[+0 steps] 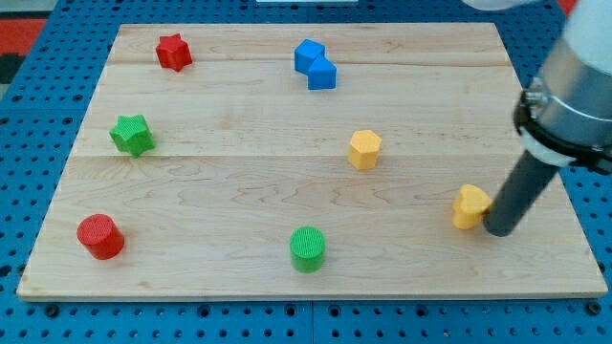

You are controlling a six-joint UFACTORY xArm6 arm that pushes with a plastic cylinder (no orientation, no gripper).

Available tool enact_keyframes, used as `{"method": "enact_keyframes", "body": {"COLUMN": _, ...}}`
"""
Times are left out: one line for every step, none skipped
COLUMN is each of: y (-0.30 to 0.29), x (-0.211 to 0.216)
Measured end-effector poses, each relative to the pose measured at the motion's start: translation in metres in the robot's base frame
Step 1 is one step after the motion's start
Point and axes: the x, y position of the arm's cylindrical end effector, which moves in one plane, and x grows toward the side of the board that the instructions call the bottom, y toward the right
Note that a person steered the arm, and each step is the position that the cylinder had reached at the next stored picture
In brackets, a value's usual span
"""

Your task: Push the yellow heart into the yellow hexagon

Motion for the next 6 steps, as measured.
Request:
{"method": "enact_keyframes", "body": {"y": -0.002, "x": -0.018}}
{"method": "enact_keyframes", "body": {"y": -0.008, "x": -0.033}}
{"method": "enact_keyframes", "body": {"y": -0.054, "x": -0.033}}
{"method": "enact_keyframes", "body": {"y": -0.059, "x": -0.022}}
{"method": "enact_keyframes", "body": {"y": -0.077, "x": -0.024}}
{"method": "enact_keyframes", "body": {"y": -0.078, "x": -0.048}}
